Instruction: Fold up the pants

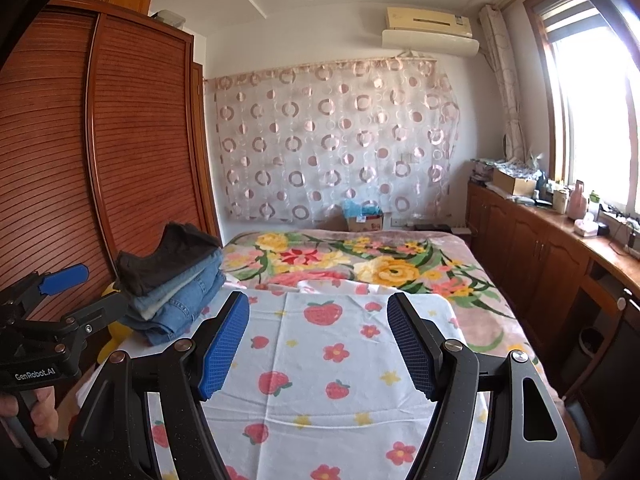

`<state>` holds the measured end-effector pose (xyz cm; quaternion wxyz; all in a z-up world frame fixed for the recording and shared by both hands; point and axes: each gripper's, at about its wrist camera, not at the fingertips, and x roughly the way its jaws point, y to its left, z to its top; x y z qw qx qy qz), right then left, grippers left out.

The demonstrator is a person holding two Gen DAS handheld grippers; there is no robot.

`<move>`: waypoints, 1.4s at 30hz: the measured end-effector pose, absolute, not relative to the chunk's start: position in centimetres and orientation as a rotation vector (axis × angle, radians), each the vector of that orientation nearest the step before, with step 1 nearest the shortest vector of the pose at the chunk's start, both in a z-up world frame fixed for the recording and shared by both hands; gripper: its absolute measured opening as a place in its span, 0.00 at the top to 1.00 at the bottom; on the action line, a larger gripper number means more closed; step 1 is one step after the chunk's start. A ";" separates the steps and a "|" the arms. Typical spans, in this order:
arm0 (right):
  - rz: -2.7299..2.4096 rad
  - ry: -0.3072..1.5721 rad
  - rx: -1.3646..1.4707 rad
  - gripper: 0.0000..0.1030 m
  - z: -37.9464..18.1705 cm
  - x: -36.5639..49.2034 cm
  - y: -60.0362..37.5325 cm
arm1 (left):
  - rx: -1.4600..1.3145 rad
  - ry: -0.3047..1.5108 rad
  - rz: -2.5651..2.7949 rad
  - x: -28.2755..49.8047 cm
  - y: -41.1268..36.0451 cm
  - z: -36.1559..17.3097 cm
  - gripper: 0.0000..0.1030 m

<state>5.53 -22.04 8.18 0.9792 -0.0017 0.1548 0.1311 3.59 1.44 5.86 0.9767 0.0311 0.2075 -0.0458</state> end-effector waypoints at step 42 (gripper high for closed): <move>0.239 0.293 -0.017 0.29 6.9 5.8 -22.5 | 0.018 0.398 -0.062 3.3 3.2 6.1 0.11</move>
